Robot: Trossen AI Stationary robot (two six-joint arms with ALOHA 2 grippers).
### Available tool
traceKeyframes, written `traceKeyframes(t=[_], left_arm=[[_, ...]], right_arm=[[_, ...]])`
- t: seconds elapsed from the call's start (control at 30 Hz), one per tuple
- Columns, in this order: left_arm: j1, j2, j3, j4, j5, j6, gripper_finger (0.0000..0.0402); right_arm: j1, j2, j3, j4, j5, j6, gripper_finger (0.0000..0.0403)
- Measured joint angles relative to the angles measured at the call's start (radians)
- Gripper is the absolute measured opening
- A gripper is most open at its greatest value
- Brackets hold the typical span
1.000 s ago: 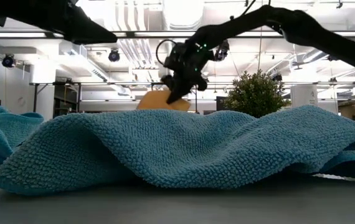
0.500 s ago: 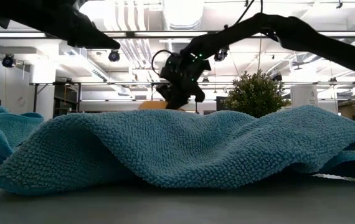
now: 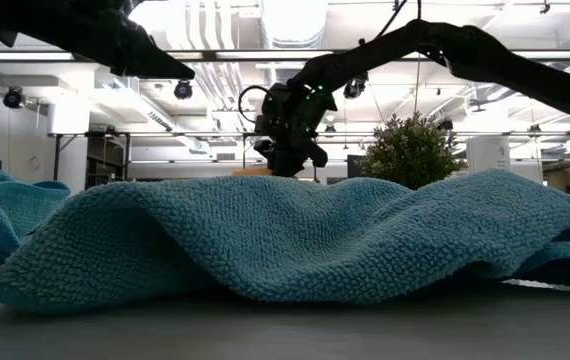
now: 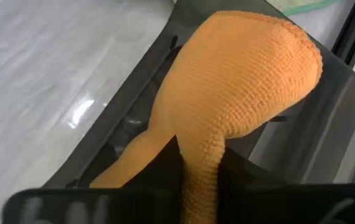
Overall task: Fold microfiber towels
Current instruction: Put the folded orange microfiber towel into the black bin
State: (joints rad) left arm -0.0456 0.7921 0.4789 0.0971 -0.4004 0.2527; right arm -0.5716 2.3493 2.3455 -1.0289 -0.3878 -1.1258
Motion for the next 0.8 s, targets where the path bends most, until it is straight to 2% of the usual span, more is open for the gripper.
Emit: traceKeyframes(t=[0.27, 0.5, 0.8], left_arm=[[0.0, 0.0, 0.0, 0.0, -0.001, 0.0, 0.0151], [0.0, 0.0, 0.0, -0.001, -0.001, 0.0, 0.0151], [0.0, 0.0, 0.0, -0.001, -0.001, 0.0, 0.0151]], right_arm=[[0.0, 0.0, 0.002, 0.067, 0.031, 0.029, 0.0106], [0.0, 0.0, 0.002, 0.078, 0.097, 0.034, 0.0111], [-0.005, -0.005, 0.003, 0.112, 0.109, 0.057, 0.0111]])
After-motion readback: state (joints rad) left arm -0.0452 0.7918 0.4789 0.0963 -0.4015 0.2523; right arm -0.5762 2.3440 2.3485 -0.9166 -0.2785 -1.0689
